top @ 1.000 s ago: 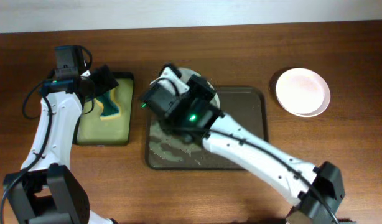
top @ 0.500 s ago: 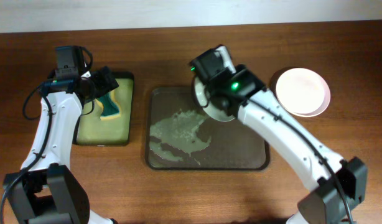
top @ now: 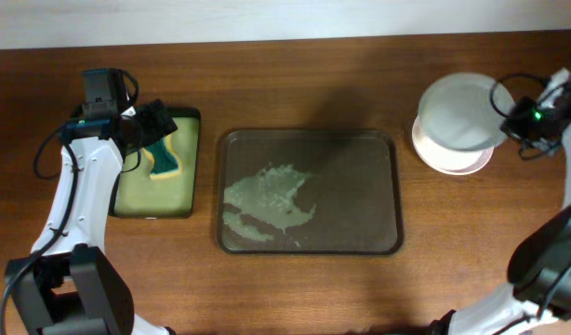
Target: Clean dirty plates on tray and stack at the side
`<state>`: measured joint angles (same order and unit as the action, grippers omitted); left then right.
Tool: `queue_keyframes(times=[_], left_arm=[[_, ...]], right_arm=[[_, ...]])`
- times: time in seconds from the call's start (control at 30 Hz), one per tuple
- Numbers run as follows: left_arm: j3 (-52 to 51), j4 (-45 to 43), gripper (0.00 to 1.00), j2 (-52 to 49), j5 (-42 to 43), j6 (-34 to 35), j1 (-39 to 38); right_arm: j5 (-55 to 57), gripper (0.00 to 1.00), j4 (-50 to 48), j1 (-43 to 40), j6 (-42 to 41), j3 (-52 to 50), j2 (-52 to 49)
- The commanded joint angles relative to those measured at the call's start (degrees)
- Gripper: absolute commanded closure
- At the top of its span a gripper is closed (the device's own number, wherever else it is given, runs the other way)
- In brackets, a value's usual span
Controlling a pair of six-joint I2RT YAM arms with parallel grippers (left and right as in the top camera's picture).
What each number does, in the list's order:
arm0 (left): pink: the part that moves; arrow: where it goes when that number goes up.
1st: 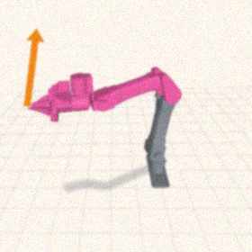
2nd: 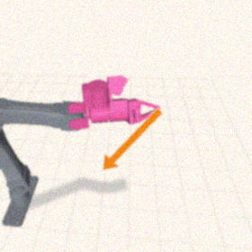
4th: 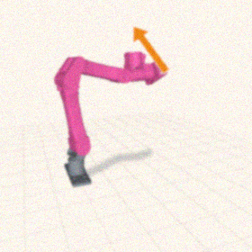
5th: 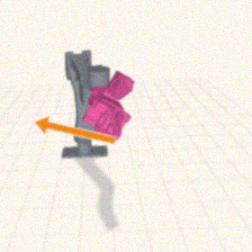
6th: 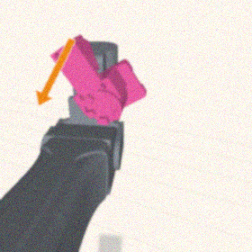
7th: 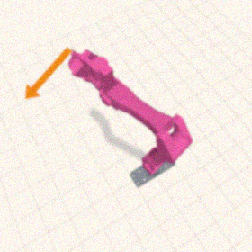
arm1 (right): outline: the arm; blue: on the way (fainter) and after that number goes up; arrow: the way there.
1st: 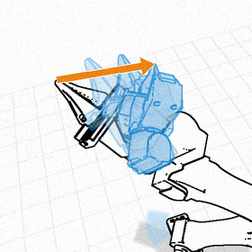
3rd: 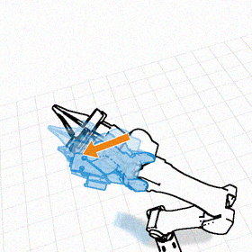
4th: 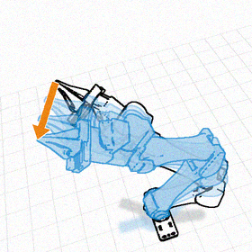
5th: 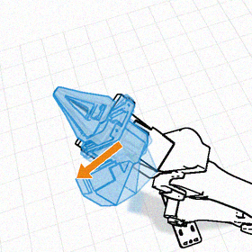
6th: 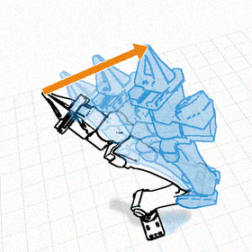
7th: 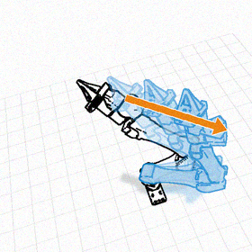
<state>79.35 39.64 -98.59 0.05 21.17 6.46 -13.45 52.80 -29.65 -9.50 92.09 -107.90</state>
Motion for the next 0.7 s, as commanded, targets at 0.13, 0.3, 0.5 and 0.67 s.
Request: queue_keyframes(times=[0.13, 0.3, 0.5, 0.67], left_arm=[[0.3, -0.1, 0.00, 0.2, 0.2, -0.3, 0.3], [0.3, -0.1, 0.01, 0.2, 0.2, -0.3, 0.3], [0.3, -0.1, 0.01, 0.2, 0.2, -0.3, 0.3], [0.3, -0.1, 0.01, 0.2, 0.2, -0.3, 0.3]], right_arm=[[-8.4, 0.73, -4.2, -2.9, -0.6, -0.8, -7.7], [-9.4, 0.09, -3.1, -2.8, -0.2, -0.8, -7.6], [-17.9, 0.03, 7.0, -2.6, 2.8, -0.8, 1.6], [-16.8, 0.02, 18.7, 1.4, 11.5, -5.4, 19.0]])
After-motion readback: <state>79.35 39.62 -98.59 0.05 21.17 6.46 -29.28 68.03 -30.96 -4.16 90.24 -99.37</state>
